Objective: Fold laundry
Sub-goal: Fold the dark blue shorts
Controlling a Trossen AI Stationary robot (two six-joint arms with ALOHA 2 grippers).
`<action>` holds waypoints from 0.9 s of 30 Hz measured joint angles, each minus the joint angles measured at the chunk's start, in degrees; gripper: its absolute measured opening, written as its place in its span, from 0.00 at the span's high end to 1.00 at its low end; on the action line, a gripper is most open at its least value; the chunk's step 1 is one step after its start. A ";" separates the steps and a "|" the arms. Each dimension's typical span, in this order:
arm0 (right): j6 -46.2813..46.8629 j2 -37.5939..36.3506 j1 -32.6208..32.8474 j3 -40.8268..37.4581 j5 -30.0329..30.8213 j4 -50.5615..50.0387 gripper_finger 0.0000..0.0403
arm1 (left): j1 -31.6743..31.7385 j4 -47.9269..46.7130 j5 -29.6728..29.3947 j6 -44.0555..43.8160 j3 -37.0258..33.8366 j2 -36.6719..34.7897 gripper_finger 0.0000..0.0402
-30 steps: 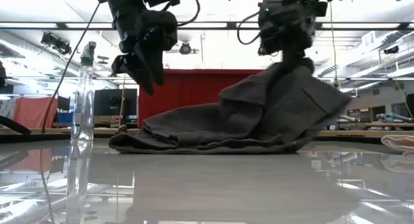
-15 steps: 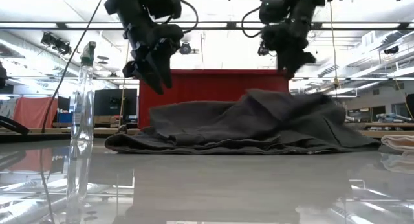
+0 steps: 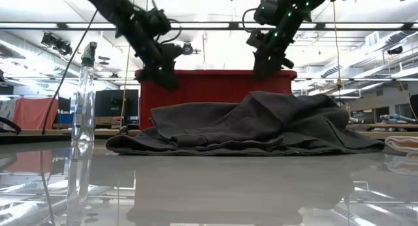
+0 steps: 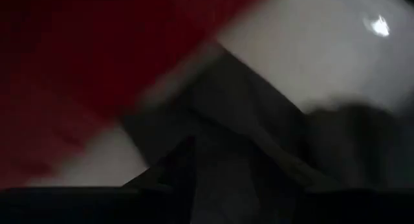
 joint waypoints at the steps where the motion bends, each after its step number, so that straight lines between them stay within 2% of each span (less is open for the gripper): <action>1: -0.22 0.34 -0.74 0.00 2.12 1.33 0.58 | 2.06 1.65 0.49 0.89 0.00 0.17 0.67; 4: -1.95 0.39 -3.14 -0.04 7.91 7.28 0.59 | 6.99 6.80 0.87 2.58 -0.07 0.68 0.70; 8: -3.29 0.31 -5.43 -0.10 8.61 13.51 0.60 | 11.76 12.22 0.80 3.81 0.21 0.42 0.72; 11: -1.51 -0.35 -6.47 0.50 3.52 11.68 0.60 | 12.33 10.98 6.63 2.34 0.09 -0.05 0.72; 14: 0.37 -0.56 -5.28 1.08 -7.03 6.23 0.60 | 10.25 8.82 14.73 1.85 -0.02 -1.62 0.72; 17: 0.91 -1.54 -2.69 1.09 -18.69 1.03 0.60 | 6.33 2.87 20.83 4.40 0.04 -4.24 0.72; 19: 0.98 -2.57 -0.39 1.16 -22.55 -3.28 0.60 | 2.09 -3.60 22.69 5.34 0.04 -6.16 0.72; 21: 1.38 -3.92 2.73 1.16 -22.85 -8.78 0.60 | -2.67 -12.09 24.93 6.15 0.04 -8.69 0.72; 23: 0.65 -5.73 6.91 1.14 -20.59 -14.24 0.60 | -8.81 -20.53 24.74 8.60 0.04 -10.94 0.72; 25: -0.02 -7.46 10.98 1.16 -18.26 -18.14 0.60 | -15.70 -26.42 21.35 9.66 0.03 -12.54 0.72; 27: -1.09 -8.57 14.84 0.85 -17.75 -19.86 0.60 | -22.73 -28.24 16.90 8.68 0.02 -12.95 0.72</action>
